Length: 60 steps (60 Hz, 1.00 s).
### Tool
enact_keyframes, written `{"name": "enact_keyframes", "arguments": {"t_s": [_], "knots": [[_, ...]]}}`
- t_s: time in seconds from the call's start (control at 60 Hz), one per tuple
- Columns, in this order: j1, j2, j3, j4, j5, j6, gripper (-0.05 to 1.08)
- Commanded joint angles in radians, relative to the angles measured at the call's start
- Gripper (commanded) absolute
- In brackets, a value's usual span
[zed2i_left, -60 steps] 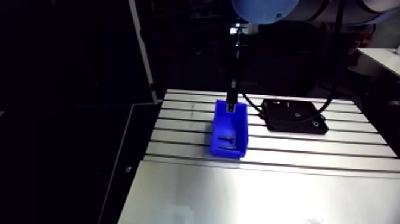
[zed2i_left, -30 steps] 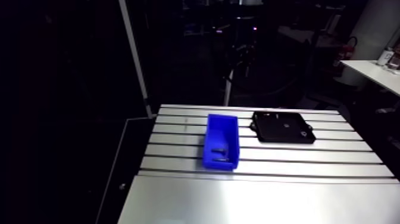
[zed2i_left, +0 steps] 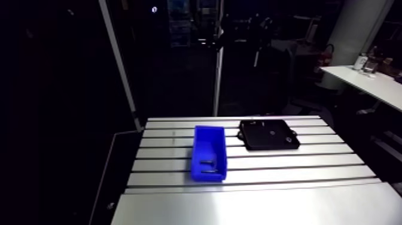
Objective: Pick up the M10 bolt from the tray and put it into the blue bin.
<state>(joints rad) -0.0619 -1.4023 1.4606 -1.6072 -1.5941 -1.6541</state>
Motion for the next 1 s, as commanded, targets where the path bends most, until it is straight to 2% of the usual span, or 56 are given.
{"name": "enact_keyframes", "arguments": {"t_s": [0.017, 0.183, 0.533, 1.0], "knots": [[-0.033, -0.018, -0.131, 0.181, 0.012, 0.142, 0.01], [-0.029, -0.019, -0.163, 0.231, 0.008, 0.134, 0.01], [-0.026, -0.019, -0.114, 0.218, 0.004, 0.138, 0.01], [-0.026, -0.042, -0.1, 0.183, 0.004, 0.136, 0.01]]}}
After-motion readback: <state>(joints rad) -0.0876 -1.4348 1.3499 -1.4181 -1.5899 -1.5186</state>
